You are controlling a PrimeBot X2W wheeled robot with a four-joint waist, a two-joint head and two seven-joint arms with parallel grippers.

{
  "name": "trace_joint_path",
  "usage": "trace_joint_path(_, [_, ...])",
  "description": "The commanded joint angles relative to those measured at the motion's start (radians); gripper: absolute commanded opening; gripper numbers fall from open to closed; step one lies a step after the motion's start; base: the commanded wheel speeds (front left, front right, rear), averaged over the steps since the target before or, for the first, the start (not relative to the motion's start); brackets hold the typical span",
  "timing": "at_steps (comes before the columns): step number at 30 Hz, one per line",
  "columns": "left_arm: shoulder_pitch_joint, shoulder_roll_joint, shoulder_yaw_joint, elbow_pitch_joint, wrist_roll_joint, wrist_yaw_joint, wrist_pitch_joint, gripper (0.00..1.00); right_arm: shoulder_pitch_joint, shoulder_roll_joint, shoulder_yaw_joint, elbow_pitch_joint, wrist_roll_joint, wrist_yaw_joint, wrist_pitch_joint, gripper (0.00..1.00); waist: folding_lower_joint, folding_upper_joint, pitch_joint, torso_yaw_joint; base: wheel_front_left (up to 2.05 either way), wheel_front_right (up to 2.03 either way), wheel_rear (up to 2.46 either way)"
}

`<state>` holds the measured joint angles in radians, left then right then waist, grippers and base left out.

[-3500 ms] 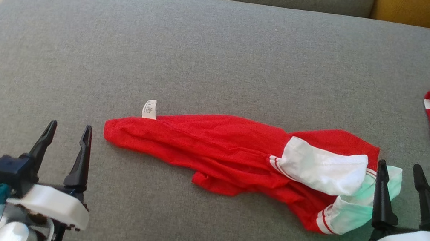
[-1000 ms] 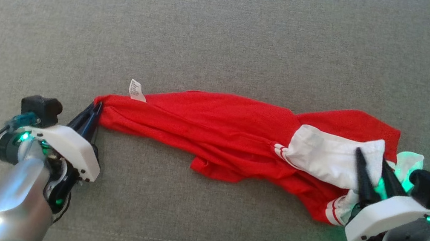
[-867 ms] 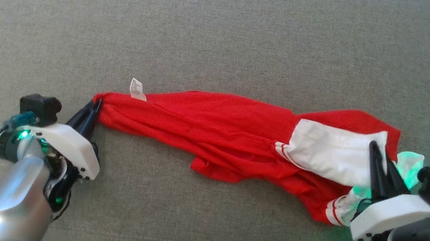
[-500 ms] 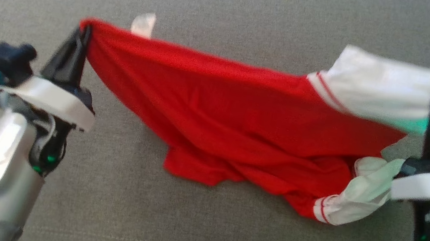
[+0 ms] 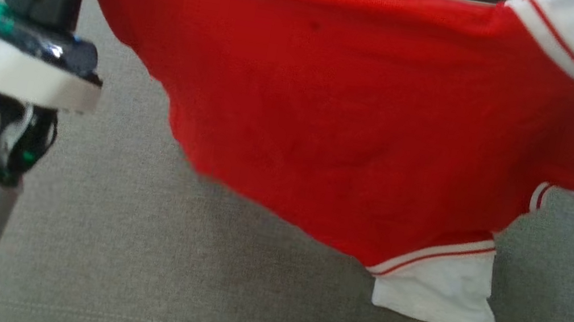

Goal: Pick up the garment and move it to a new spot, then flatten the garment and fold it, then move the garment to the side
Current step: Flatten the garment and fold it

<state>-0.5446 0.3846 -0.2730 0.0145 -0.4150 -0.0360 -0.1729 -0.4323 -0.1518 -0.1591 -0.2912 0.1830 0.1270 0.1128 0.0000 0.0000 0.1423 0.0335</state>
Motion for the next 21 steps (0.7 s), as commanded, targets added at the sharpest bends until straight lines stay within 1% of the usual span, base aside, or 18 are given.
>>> trace_joint_path(1, [-0.065, 0.048, 0.053, -0.036, 0.001, -0.002, 0.012, 0.00, -0.045, -0.016, 0.025, -0.020, 0.012, 0.004, 0.011, 0.00, 0.0000, 0.0000, 0.001, -0.001, 0.00, 0.00, 0.00])
trace_joint_path(4, [-0.112, 0.053, 0.052, -0.032, -0.016, -0.014, 0.043, 0.00, -0.114, -0.035, 0.044, 0.032, 0.047, 0.004, 0.016, 0.00, 0.0000, 0.0000, 0.016, -0.002, 0.00, 0.00, 0.00])
trace_joint_path(6, [-0.164, 0.050, 0.046, 0.001, -0.030, -0.029, 0.058, 0.00, -0.182, -0.050, 0.062, 0.086, 0.070, 0.004, 0.016, 0.00, 0.0000, 0.0000, 0.031, -0.004, 0.00, 0.00, 0.00])
trace_joint_path(9, [-0.268, 0.039, 0.026, 0.075, -0.035, -0.048, 0.068, 0.00, -0.319, -0.073, 0.098, 0.190, 0.103, 0.004, 0.002, 0.00, 0.0000, 0.0000, 0.055, -0.005, 0.00, 0.00, 0.00])
trace_joint_path(12, [-0.395, 0.023, 0.004, 0.188, -0.039, -0.066, 0.067, 0.00, -0.474, -0.076, 0.130, 0.316, 0.137, 0.004, -0.034, 0.00, 0.0000, 0.0000, 0.076, -0.005, 0.00, 0.00, 0.00])
trace_joint_path(16, [-0.574, 0.003, -0.011, 0.358, -0.077, -0.085, 0.053, 0.00, -0.696, -0.049, 0.138, 0.526, 0.154, 0.004, -0.109, 0.00, 0.0000, 0.0000, 0.102, -0.011, 0.00, 0.00, 0.00])
trace_joint_path(19, [-0.685, -0.019, -0.039, 0.490, -0.081, -0.090, 0.019, 0.00, -0.840, -0.029, 0.150, 0.698, 0.148, 0.004, -0.194, 0.00, 0.0000, 0.0000, 0.094, -0.007, 0.00, 0.00, 0.00])
trace_joint_path(21, [-0.744, -0.041, -0.046, 0.579, -0.096, -0.092, 0.000, 0.00, -0.918, -0.003, 0.138, 0.817, 0.159, 0.004, -0.239, 0.00, 0.0000, 0.0000, 0.088, -0.005, 0.00, 0.00, 0.00])
